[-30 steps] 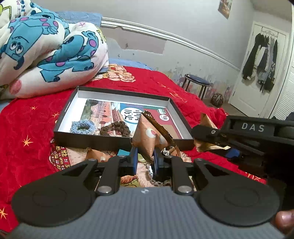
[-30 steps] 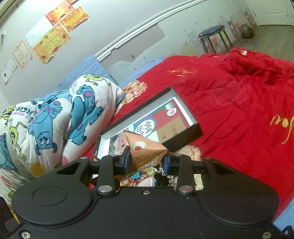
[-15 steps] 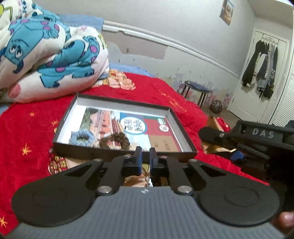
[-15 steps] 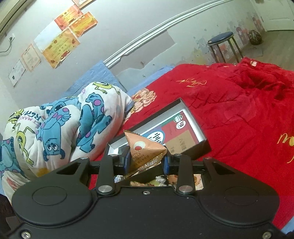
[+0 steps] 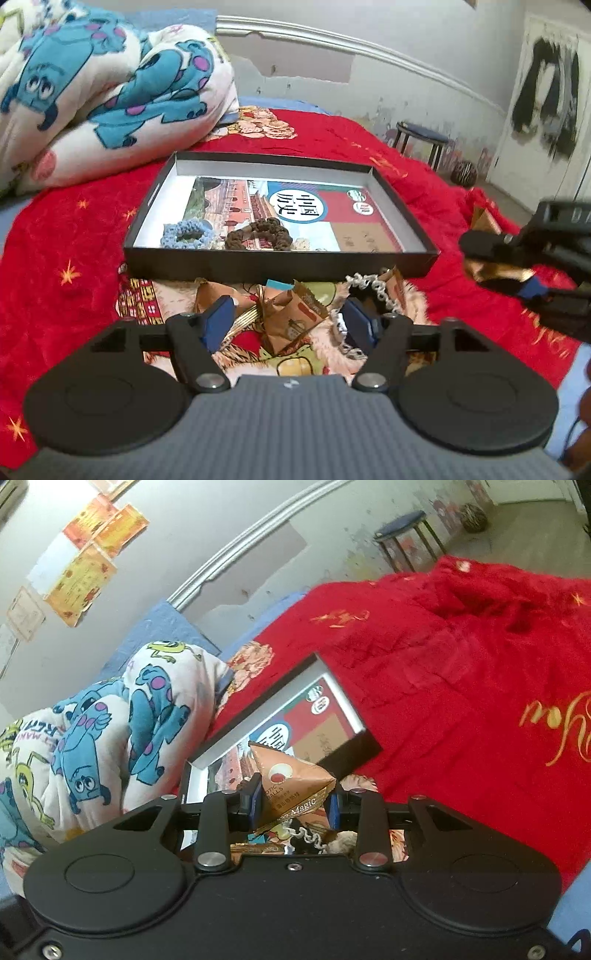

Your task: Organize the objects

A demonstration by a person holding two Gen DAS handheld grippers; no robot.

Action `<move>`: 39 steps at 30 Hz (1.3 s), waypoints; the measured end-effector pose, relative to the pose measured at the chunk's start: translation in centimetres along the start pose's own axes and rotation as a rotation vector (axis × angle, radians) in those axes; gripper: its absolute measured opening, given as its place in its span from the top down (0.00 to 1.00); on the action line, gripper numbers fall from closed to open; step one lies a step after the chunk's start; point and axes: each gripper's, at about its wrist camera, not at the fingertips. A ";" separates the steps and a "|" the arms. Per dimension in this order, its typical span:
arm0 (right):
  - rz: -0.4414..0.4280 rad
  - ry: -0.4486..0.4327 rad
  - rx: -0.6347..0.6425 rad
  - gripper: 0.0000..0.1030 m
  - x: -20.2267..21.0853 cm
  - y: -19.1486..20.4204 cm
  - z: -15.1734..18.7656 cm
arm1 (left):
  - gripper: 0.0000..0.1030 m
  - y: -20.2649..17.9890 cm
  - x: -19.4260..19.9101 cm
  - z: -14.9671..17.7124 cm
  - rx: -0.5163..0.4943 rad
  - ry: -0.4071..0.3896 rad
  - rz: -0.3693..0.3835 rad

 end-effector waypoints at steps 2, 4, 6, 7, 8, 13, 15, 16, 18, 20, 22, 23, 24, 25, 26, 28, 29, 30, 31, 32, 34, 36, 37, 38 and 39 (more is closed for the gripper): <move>-0.006 0.004 -0.021 0.68 -0.1 -0.4 0.0 | 0.24 -0.5 -0.7 -0.1 -0.026 0.001 -0.009; -0.013 0.009 -0.037 0.68 -0.2 -0.7 0.0 | 0.24 -1.0 -1.4 -0.1 -0.049 -0.002 -0.048; -0.010 0.017 -0.046 0.69 -0.5 -0.9 0.1 | 0.24 -1.4 -2.2 0.0 -0.083 0.007 -0.061; -0.008 0.021 -0.049 0.69 -0.7 -1.0 0.1 | 0.25 -1.5 -2.7 0.1 -0.092 0.022 -0.055; -0.007 0.023 -0.055 0.68 -0.9 -1.1 0.2 | 0.28 -1.5 -3.1 0.1 -0.094 0.035 -0.047; -0.002 0.038 -0.061 0.69 -1.7 -1.1 0.5 | 0.53 -1.7 -4.7 0.2 -0.091 0.079 -0.034; -0.003 0.039 -0.058 0.69 -1.7 -0.9 0.6 | 0.58 -1.6 -5.2 0.3 -0.072 0.083 -0.037; -0.005 0.038 -0.057 0.69 -1.7 -0.8 0.6 | 0.59 -1.5 -5.3 0.3 -0.067 0.081 -0.034; -0.014 0.034 -0.055 0.69 -1.5 -0.7 0.6 | 0.63 -1.4 -5.3 0.3 -0.061 0.077 -0.035; -0.015 0.033 -0.051 0.69 -1.6 -0.7 0.6 | 0.66 -1.4 -5.0 0.4 -0.055 0.071 -0.032; -0.015 0.038 -0.051 0.69 -1.7 -0.7 0.6 | 0.69 -1.4 -4.7 0.3 -0.050 0.066 -0.029; -0.015 0.040 -0.052 0.69 -1.7 -0.7 0.6 | 0.71 -1.4 -4.6 0.3 -0.047 0.066 -0.025; -0.016 0.041 -0.053 0.69 -1.7 -0.8 0.7 | 0.71 -1.4 -4.6 0.2 -0.043 0.069 -0.019; -0.016 0.041 -0.053 0.69 -1.7 -0.7 0.7 | 0.72 -1.3 -4.5 0.2 -0.039 0.071 -0.017; -0.017 0.039 -0.053 0.69 -1.7 -0.7 0.7 | 0.72 -1.3 -4.5 0.3 -0.037 0.070 -0.018; -0.021 0.036 -0.052 0.69 -1.6 -0.7 0.7 | 0.73 -1.3 -4.3 0.3 -0.036 0.064 -0.017; -0.021 0.035 -0.052 0.69 -1.6 -0.7 0.7 | 0.73 -1.3 -4.2 0.3 -0.034 0.064 -0.012; -0.020 0.035 -0.052 0.69 -1.6 -0.6 0.7 | 0.73 -1.3 -4.1 0.2 -0.030 0.061 -0.009; -0.021 0.036 -0.052 0.69 -1.6 -0.6 0.7 | 0.73 -1.3 -3.9 0.2 -0.025 0.055 -0.009; -0.021 0.036 -0.051 0.68 -1.6 -0.6 0.7 | 0.73 -1.3 -3.7 0.1 -0.023 0.049 -0.007; -0.019 0.037 -0.051 0.68 -1.7 -0.6 0.7 | 0.73 -1.2 -3.4 0.0 -0.018 0.040 0.000; -0.021 0.038 -0.051 0.68 -1.7 -0.6 0.7 | 0.73 -1.2 -3.2 -0.1 -0.011 0.038 0.011; -0.022 0.038 -0.049 0.68 -1.7 -0.5 0.7 | 0.73 -1.2 -3.1 -0.2 -0.008 0.037 0.013; -0.022 0.039 -0.047 0.68 -1.7 -0.5 0.7 | 0.73 -1.1 -3.0 -0.2 -0.006 0.033 0.015; -0.021 0.039 -0.045 0.68 -1.7 -0.5 0.8 | 0.73 -1.1 -2.9 -0.2 -0.005 0.030 0.017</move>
Point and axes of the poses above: each gripper's, at about its wrist camera, not at the fingertips, and x roughly against the way its jaws point, y to its left, z to its underside, and after that the axes turned 6 degrees about -z, right-handed
